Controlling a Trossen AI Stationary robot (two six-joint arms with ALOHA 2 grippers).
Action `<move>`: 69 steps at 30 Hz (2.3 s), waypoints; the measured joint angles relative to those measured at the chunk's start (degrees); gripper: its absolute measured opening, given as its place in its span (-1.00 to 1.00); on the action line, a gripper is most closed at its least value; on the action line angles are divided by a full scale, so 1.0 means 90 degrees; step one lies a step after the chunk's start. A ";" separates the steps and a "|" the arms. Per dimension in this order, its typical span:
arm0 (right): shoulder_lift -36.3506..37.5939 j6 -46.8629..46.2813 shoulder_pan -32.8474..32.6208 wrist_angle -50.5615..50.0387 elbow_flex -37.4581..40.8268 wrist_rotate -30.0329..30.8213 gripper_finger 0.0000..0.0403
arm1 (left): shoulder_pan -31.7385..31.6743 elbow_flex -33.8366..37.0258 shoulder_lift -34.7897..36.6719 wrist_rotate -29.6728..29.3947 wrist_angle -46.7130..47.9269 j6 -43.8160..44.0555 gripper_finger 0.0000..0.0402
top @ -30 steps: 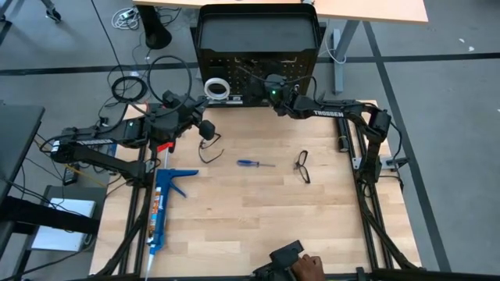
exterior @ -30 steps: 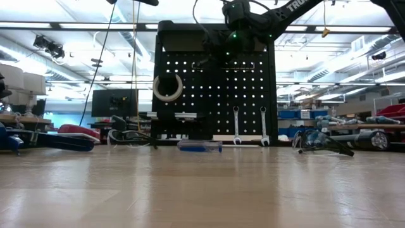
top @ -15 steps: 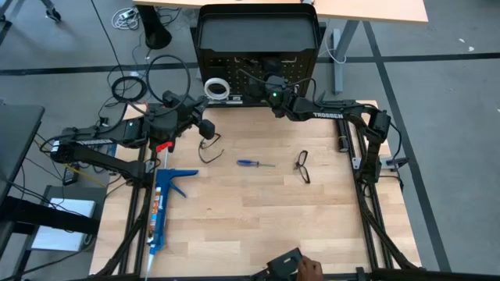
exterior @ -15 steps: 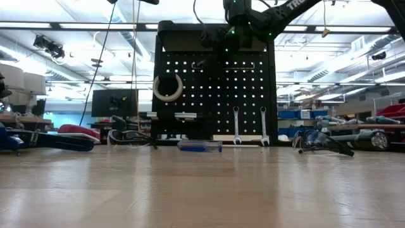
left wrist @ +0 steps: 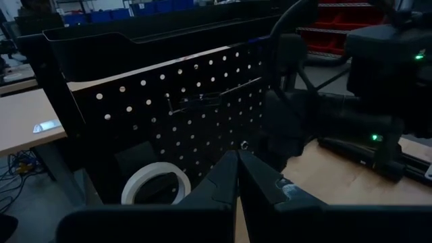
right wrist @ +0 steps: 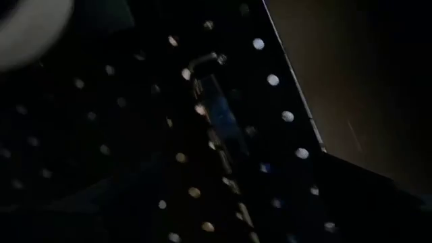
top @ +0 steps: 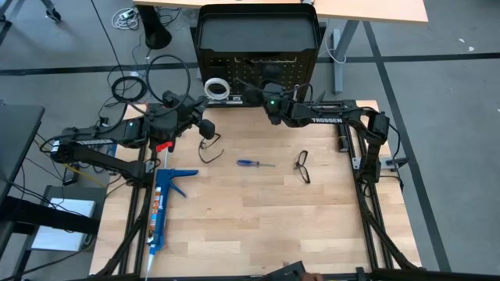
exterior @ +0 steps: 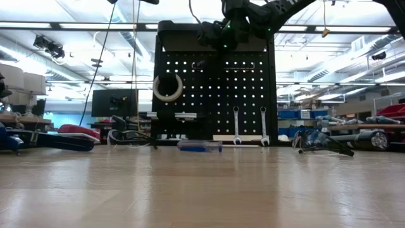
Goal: Hang tools onto peg board
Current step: Remove the black black utility knife blade dispenser from the black pegboard
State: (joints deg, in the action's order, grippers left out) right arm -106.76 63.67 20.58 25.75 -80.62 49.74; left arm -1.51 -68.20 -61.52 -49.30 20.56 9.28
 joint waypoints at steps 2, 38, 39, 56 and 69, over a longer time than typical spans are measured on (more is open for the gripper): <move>0.0000 0.0347 -0.0021 0.0169 0.0000 0.0214 0.86 | 0.0001 0.0000 0.0000 0.0000 -0.0011 0.0000 -0.91; -0.0002 -0.1126 -0.0539 0.0234 0.0000 0.1048 0.76 | -0.0048 0.0002 -0.0141 0.0136 -0.0246 -0.0512 -0.91; -0.0002 -0.1125 -0.0519 0.0232 0.0000 0.1023 0.71 | -0.0055 0.0016 -0.0175 0.0130 -0.0218 -0.0511 -0.91; 0.0729 -0.6753 -0.0260 -0.1532 -0.0002 -0.1328 -0.24 | -0.0103 -0.0003 0.0038 0.0555 -0.0216 0.0189 -0.91; 0.0877 -0.6913 0.0087 -0.2212 -0.0002 -0.2453 0.33 | -0.0102 0.0000 0.0175 0.1112 -0.0211 0.0005 -0.91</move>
State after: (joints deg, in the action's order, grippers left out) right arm -98.87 1.45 21.36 5.84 -80.64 27.66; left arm -2.42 -68.20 -59.94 -39.29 18.65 9.32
